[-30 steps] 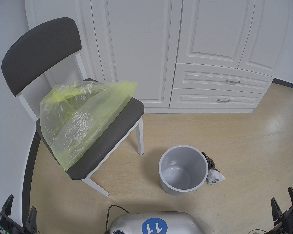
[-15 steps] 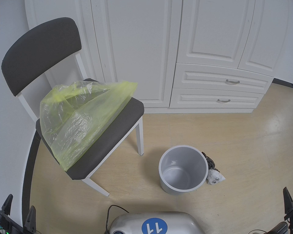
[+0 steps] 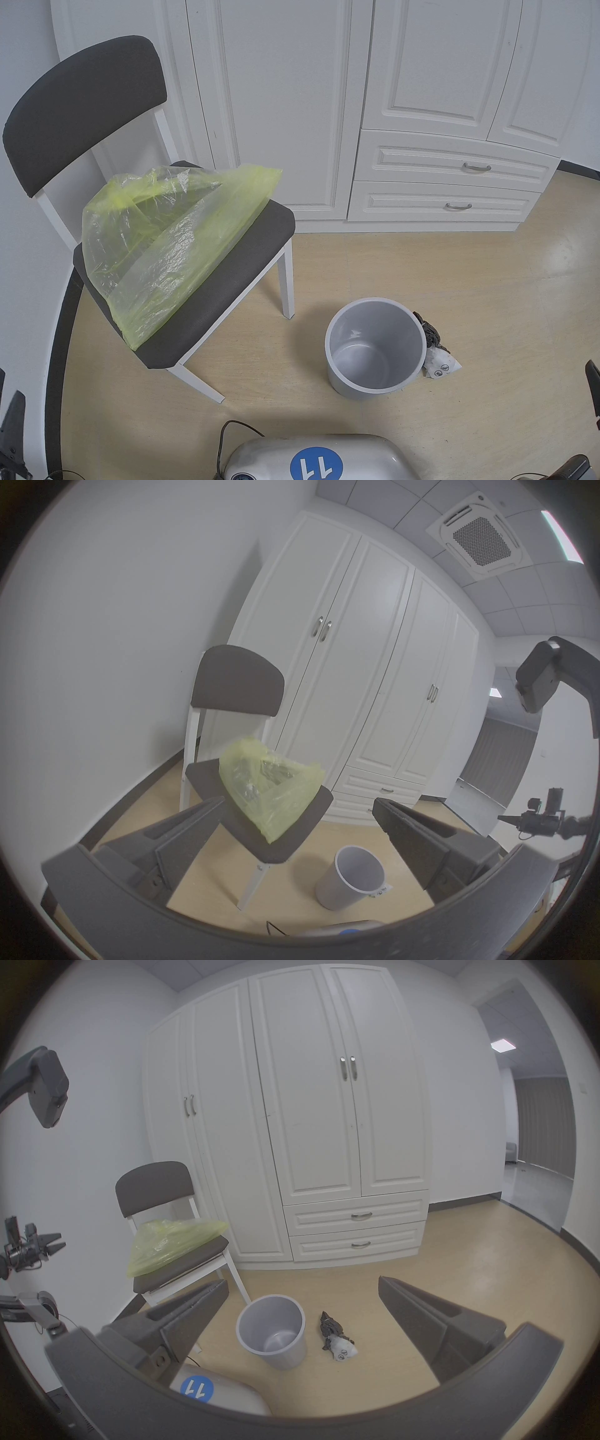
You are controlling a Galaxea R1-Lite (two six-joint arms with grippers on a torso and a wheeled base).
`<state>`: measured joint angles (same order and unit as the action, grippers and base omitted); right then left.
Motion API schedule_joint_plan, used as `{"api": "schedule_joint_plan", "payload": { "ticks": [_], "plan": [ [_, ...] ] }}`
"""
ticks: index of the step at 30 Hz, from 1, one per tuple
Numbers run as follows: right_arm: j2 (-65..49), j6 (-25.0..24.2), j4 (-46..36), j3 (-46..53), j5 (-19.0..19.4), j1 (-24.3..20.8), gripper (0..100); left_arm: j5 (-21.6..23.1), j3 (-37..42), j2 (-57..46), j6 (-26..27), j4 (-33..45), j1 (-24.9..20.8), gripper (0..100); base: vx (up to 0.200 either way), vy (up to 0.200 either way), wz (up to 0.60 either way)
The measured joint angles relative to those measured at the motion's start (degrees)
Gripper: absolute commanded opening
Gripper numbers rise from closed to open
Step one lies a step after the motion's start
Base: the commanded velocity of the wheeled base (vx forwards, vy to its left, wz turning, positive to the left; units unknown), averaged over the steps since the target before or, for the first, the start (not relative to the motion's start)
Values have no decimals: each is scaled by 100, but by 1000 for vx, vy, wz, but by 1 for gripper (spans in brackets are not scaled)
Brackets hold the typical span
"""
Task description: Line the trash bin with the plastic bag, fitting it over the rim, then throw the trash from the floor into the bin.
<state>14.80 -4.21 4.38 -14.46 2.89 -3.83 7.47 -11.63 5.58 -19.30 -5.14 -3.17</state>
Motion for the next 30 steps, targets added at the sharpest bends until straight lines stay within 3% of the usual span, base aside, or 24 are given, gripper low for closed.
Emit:
{"api": "schedule_joint_plan", "payload": {
  "ticks": [4,10,12,17,20,25,30],
  "plan": [
    [766,232,9,-497,-2,-35,100,-279,-438,623,375,15,-51,100,0,0,0],
    [2011,421,139,-1153,-5,-66,100,-1521,-1264,1759,1731,649,1,100,0,0,0],
    [2309,445,249,-1258,-11,-72,100,-1710,-1570,1991,1922,937,26,100,0,0,0],
    [2800,441,490,-1354,-51,-71,100,-1776,-2354,2355,2159,2041,50,100,0,0,0],
    [3018,423,607,-1354,-145,-149,100,-1779,-2756,2572,2565,2537,41,100,0,0,0],
    [3239,402,666,-1365,-488,-347,100,-1763,-2990,2915,2695,2603,-71,100,0,0,0],
    [3351,402,697,-1393,-764,-529,100,-1752,-3023,3291,2688,2603,-545,100,0,0,0]
  ]
}}
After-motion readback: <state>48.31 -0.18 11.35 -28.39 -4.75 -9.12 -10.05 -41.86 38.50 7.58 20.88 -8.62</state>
